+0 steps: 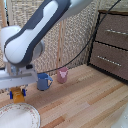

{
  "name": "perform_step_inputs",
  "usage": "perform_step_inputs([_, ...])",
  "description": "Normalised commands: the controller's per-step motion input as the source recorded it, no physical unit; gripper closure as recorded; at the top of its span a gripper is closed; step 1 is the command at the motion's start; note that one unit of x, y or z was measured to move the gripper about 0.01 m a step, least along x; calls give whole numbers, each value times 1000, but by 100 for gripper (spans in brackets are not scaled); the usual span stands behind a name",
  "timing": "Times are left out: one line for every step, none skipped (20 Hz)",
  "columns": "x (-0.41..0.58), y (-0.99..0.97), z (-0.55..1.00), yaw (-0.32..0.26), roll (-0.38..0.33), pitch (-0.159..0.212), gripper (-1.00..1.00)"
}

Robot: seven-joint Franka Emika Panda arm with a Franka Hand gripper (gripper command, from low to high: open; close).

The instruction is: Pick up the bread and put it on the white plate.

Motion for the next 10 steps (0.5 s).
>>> perform_step_inputs([0,543,-503,45,-267,33,100])
perform_step_inputs([0,543,-477,51,-250,43,100])
perform_step_inputs([0,526,-477,69,-223,43,100])
perform_step_inputs([0,511,-457,92,-174,14,100])
perform_step_inputs([0,503,-400,115,-119,0,100])
perform_step_inputs([0,491,-391,126,-95,0,100])
perform_step_inputs([14,483,-377,132,-85,-19,100])
perform_step_inputs([23,457,-380,138,-80,-39,100])
perform_step_inputs([37,383,-363,154,-94,-42,100])
perform_step_inputs([66,346,-337,156,-112,-45,100])
